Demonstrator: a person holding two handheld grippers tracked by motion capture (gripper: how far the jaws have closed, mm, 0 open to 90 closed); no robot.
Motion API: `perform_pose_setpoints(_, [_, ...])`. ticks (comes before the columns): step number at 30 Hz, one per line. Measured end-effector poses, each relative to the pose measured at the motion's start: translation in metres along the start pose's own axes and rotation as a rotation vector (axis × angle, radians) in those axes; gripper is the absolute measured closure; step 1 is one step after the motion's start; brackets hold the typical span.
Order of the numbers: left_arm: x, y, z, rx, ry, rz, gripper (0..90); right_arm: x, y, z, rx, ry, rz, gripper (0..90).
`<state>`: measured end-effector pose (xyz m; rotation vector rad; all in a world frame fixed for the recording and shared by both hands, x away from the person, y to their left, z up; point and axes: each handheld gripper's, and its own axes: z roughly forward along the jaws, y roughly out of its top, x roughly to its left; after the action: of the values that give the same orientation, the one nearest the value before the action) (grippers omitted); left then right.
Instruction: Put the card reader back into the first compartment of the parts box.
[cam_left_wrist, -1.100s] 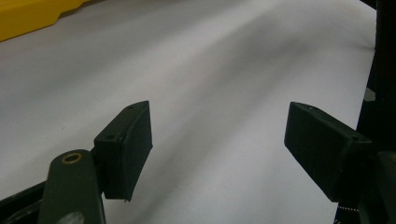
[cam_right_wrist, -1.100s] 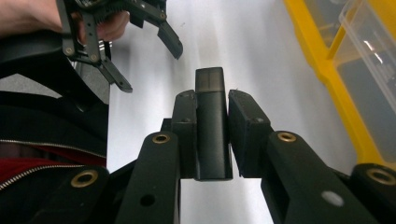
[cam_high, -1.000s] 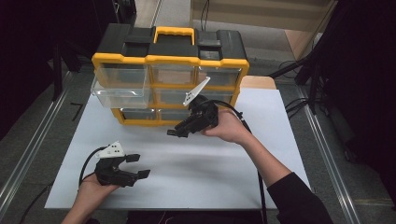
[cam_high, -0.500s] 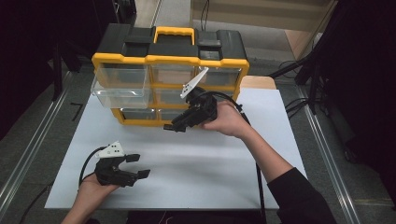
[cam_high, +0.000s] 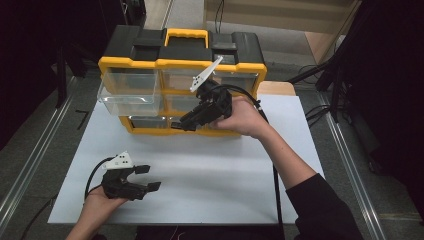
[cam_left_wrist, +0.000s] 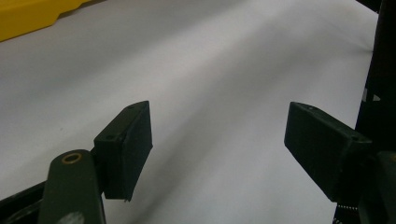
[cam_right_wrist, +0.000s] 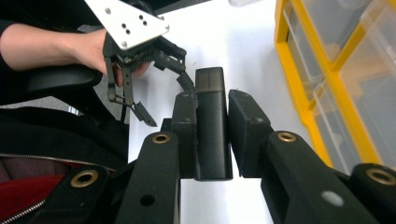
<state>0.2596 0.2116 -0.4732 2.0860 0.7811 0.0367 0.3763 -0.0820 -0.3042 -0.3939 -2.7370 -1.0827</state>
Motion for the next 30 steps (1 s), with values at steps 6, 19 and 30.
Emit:
perform_pose_setpoints(6, [0.000,0.000,0.000,-0.001,0.000,-0.001,24.6,0.001,0.010,-0.009,0.020,-0.006,0.007,71.0])
perform_pose_setpoints(19, [0.000,0.000,0.000,-0.002,0.001,0.000,24.7,0.000,0.025,-0.025,0.009,0.003,0.019,71.0])
perform_pose_setpoints(30, [0.000,0.000,0.000,-0.002,-0.001,0.004,25.0,0.002,0.043,-0.038,0.007,0.005,0.016,71.0])
